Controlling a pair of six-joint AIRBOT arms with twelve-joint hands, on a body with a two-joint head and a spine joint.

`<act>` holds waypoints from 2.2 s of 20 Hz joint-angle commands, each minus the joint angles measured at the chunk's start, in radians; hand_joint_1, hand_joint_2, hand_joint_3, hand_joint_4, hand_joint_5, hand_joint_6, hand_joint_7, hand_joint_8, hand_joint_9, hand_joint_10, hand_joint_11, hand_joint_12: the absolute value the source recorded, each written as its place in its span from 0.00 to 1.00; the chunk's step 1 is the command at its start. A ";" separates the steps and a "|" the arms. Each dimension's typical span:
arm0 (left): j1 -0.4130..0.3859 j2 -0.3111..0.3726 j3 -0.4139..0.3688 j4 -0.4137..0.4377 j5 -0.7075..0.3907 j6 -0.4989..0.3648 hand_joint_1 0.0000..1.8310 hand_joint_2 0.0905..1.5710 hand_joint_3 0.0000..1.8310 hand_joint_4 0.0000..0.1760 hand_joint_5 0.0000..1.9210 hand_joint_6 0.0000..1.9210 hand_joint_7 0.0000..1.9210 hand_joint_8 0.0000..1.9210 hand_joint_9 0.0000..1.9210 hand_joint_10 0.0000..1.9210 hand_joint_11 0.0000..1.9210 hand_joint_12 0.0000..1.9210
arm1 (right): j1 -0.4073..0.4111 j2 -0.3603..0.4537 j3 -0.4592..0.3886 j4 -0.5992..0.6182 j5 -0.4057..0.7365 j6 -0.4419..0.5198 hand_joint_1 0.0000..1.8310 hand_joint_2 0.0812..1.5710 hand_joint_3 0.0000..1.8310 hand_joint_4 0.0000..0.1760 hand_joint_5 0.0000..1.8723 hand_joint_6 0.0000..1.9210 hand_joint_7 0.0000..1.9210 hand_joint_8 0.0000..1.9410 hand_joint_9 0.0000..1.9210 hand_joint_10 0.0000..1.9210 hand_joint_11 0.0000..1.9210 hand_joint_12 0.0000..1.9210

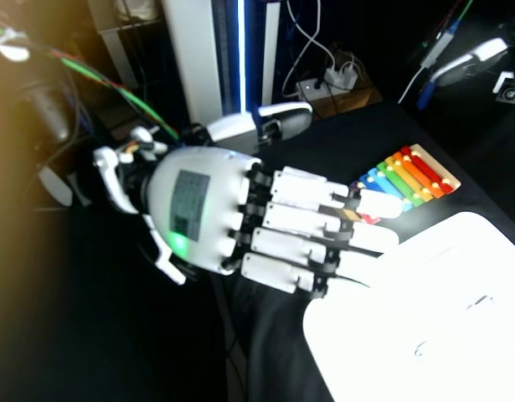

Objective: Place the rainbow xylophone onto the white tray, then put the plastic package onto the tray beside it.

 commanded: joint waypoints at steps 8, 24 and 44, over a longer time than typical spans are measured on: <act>-0.011 -0.021 -0.013 0.118 -0.015 -0.115 0.32 0.42 0.00 0.00 0.00 0.00 0.02 0.00 0.04 0.00 0.00 0.16 | 0.012 -0.002 0.004 0.044 0.111 0.011 0.27 0.55 0.02 0.09 0.17 0.00 0.08 0.00 0.00 0.00 0.00 0.00; 0.095 -0.121 0.027 0.187 0.058 -0.217 0.27 0.42 0.00 0.00 0.00 0.00 0.02 0.00 0.00 0.00 0.00 0.00 | 0.012 -0.011 0.006 0.045 0.111 0.011 0.33 0.52 0.01 0.26 0.21 0.01 0.08 0.00 0.02 0.00 0.01 0.00; 0.113 -0.165 0.072 0.197 0.116 -0.224 0.26 0.41 0.00 0.27 0.00 0.00 0.03 0.00 0.01 0.00 0.00 0.00 | 0.012 -0.020 0.005 0.044 0.111 0.011 0.38 0.50 0.00 0.26 0.22 0.00 0.14 0.00 0.10 0.00 0.00 0.26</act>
